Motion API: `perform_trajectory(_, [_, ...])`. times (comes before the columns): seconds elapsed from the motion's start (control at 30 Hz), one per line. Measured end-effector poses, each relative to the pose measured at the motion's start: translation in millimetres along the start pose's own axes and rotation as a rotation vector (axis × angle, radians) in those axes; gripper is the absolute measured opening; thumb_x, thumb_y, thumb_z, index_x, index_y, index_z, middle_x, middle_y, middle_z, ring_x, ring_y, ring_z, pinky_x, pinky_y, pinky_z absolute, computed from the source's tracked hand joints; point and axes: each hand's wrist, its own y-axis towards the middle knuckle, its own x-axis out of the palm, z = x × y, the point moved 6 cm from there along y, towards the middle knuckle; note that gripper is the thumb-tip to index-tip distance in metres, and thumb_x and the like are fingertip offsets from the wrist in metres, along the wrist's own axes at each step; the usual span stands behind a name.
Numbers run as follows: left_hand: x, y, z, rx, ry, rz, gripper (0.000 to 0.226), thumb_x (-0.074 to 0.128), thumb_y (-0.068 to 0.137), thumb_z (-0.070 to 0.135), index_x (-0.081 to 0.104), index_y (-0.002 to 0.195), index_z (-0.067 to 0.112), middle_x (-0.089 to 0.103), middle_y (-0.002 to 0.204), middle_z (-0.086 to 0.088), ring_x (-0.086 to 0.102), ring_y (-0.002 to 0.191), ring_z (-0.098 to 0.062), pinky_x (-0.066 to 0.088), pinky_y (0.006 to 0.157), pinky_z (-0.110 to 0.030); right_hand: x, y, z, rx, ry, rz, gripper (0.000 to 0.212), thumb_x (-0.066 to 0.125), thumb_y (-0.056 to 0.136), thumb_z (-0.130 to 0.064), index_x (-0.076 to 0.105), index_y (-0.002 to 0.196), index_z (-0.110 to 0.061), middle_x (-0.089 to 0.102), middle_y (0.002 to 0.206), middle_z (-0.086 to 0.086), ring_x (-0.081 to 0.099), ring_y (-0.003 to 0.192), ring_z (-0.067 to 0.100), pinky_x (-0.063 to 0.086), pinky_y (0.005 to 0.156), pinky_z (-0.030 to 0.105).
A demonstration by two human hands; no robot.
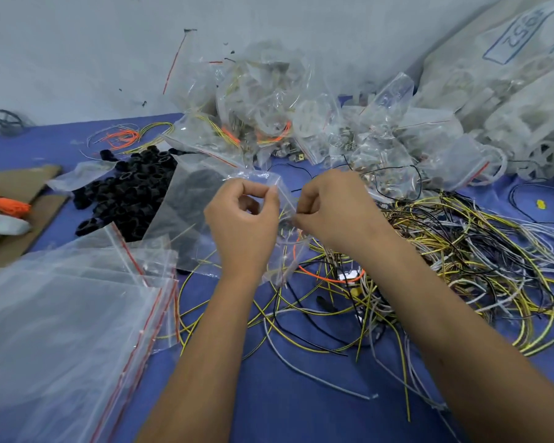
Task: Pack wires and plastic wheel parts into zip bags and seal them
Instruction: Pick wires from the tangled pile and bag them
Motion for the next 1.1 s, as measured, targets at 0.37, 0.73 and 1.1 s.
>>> perform_trajectory(0.37, [15.3, -6.1, 22.8, -0.064, -0.131, -0.109, 0.016, 0.08, 0.083, 0.019, 0.069, 0.073, 0.019, 0.065, 0.055, -0.003, 0.058, 0.045, -0.016, 0.045, 0.049, -0.024, 41.8, -6.1, -0.3, 0.249, 0.847, -0.232, 0.032, 0.044, 0.083, 0.021, 0.07, 0.077, 0.004, 0.066, 0.056, 0.013, 0.059, 0.05, 0.011, 0.043, 0.048, 0.021])
perform_trajectory(0.73, [10.2, 1.7, 23.0, -0.065, -0.282, -0.05, 0.017, 0.079, 0.082, 0.018, 0.068, 0.069, 0.021, 0.064, 0.061, 0.009, 0.058, 0.056, -0.006, 0.046, 0.057, -0.022, 55.4, -4.3, -16.3, 0.118, 0.94, -0.428, 0.026, 0.035, 0.092, 0.021, 0.056, 0.107, 0.024, 0.064, 0.066, 0.009, 0.06, 0.057, 0.014, 0.05, 0.055, 0.026])
perform_trajectory(1.1, [15.5, -4.0, -18.4, -0.223, -0.281, -0.005, 0.027, 0.077, 0.084, 0.033, 0.063, 0.069, 0.016, 0.054, 0.051, 0.005, 0.047, 0.041, -0.015, 0.041, 0.045, -0.028, 0.9, 3.0, 26.1, 0.028, 0.513, -0.219, 0.009, 0.065, 0.093, -0.004, 0.071, 0.088, -0.008, 0.075, 0.071, 0.008, 0.072, 0.059, 0.022, 0.057, 0.052, 0.031])
